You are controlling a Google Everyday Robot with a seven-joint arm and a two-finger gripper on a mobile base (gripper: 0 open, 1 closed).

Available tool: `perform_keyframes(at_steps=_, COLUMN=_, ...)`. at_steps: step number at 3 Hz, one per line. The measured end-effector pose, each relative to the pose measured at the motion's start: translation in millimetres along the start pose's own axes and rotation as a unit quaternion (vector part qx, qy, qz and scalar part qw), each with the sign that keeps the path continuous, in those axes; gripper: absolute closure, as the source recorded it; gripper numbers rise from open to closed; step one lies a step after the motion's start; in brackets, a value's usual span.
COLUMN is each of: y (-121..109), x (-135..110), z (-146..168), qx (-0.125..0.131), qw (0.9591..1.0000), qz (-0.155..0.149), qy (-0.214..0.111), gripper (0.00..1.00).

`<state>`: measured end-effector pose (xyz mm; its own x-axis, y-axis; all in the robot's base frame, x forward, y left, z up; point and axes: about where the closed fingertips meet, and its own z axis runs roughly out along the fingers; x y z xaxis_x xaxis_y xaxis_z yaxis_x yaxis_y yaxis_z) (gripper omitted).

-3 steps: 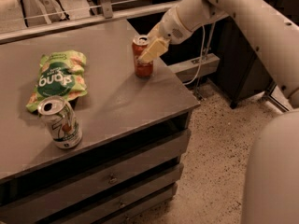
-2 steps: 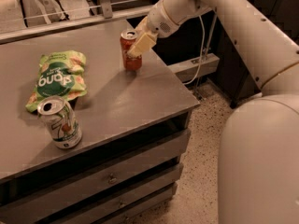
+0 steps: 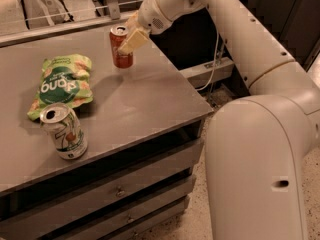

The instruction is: Move coke can near green rice chip bag

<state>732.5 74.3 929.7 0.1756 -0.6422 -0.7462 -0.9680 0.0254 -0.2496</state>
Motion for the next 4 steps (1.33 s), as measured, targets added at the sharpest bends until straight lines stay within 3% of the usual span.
perform_keyframes(at_steps=2, y=19, x=-18, z=41, qx=-0.026, qw=0.9993, qz=-0.015, qy=-0.020, gripper=1.00)
perform_keyframes(at_steps=3, y=34, x=-26, z=52, qx=-0.047, qw=0.9983, qz=-0.010, qy=-0.034, gripper=0.85)
perform_keyframes(at_steps=4, y=48, x=-39, z=63, qx=-0.086, qw=0.9944, qz=-0.006, qy=-0.061, gripper=0.61)
